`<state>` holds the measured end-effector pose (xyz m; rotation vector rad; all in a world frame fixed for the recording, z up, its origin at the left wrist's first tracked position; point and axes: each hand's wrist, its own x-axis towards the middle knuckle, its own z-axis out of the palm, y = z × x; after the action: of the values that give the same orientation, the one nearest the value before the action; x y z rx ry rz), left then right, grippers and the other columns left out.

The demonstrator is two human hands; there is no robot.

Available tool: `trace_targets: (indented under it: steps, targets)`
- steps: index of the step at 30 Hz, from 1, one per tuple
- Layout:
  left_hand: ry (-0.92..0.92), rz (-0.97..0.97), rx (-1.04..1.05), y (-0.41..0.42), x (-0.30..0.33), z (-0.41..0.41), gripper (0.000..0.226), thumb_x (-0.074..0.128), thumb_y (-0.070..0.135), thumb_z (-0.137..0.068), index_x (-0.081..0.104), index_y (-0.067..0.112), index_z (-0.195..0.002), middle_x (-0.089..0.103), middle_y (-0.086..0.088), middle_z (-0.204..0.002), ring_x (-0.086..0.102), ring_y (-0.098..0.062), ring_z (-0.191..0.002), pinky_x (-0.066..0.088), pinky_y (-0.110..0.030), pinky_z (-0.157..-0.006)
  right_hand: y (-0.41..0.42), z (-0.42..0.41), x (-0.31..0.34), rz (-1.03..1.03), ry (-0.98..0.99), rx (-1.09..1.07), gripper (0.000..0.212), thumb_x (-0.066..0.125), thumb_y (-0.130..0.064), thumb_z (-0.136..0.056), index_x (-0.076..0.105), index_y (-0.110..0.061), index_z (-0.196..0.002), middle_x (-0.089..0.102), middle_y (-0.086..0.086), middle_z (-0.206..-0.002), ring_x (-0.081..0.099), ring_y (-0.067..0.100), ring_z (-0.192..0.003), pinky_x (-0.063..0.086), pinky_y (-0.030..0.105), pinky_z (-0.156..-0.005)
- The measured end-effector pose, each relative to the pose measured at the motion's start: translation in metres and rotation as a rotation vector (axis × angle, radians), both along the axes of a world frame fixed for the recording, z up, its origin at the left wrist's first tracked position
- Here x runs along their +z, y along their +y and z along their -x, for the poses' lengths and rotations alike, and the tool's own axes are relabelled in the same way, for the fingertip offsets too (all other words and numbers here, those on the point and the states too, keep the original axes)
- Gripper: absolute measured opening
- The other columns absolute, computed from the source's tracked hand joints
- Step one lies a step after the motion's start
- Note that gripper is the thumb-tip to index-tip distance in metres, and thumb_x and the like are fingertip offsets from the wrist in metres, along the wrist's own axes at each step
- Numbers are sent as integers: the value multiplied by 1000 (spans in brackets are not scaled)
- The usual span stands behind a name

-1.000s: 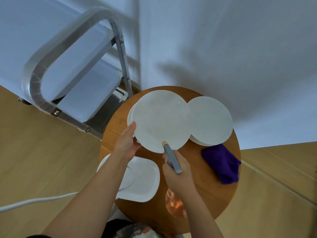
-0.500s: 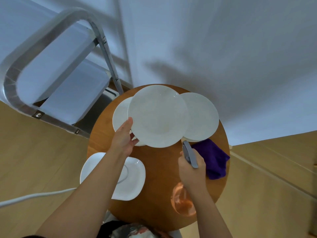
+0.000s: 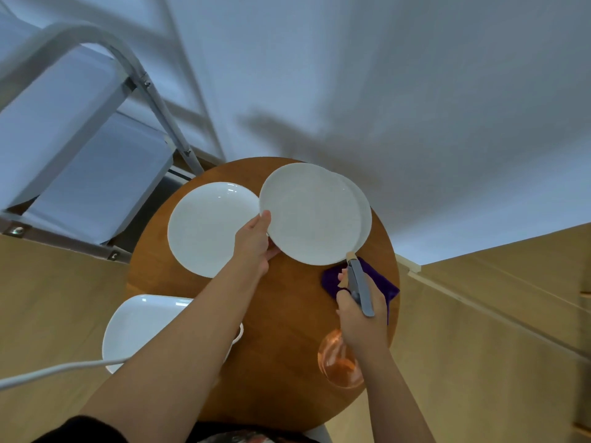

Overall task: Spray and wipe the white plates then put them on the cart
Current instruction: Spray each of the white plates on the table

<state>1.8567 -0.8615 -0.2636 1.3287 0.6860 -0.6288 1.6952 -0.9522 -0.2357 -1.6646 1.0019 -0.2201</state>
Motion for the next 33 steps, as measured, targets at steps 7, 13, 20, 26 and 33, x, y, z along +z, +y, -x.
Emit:
trace_targets:
  steps: [7, 13, 20, 26, 33]
  targets:
    - [31, -69, 8, -30, -8, 2, 32, 52, 25, -98, 52, 16, -129, 58, 4, -98, 55, -21, -98, 52, -45, -88, -19, 9, -9, -45, -3, -39, 41, 61, -4, -86, 48, -42, -81, 54, -15, -82, 57, 12, -76, 52, 20, -61]
    - [-170, -401, -184, -36, -19, -3, 33, 45, 31, -100, 58, 15, -126, 58, 1, -107, 55, -19, -99, 49, -33, -86, -26, 12, -15, -27, 4, -48, 42, 63, -3, -84, 46, -41, -79, 52, -16, -78, 57, 13, -72, 47, 16, -57]
    - [-390, -863, -647, -17, -40, -7, 43, 38, 44, -100, 54, 15, -127, 54, -13, -120, 56, -26, -107, 48, -35, -92, -24, 7, -15, -47, -29, -1, 42, 62, 0, -84, 48, -39, -79, 53, -15, -77, 59, -3, -77, 47, 12, -52]
    - [-414, -876, -907, -6, -49, -7, 62, 31, 55, -97, 34, 14, -144, 52, -14, -133, 53, -32, -119, 46, -45, -101, -11, -6, -12, -38, -5, 50, 44, 61, 0, -85, 46, -41, -79, 53, -13, -78, 57, 12, -70, 48, 13, -56]
    - [-268, -974, -572, 68, -55, -23, 33, 49, 29, -97, 54, 12, -124, 61, -12, -120, 58, -29, -104, 49, -40, -87, 9, -24, -13, 9, 21, 99, 43, 62, 2, -84, 45, -37, -75, 50, -10, -69, 53, 15, -58, 45, 9, -48]
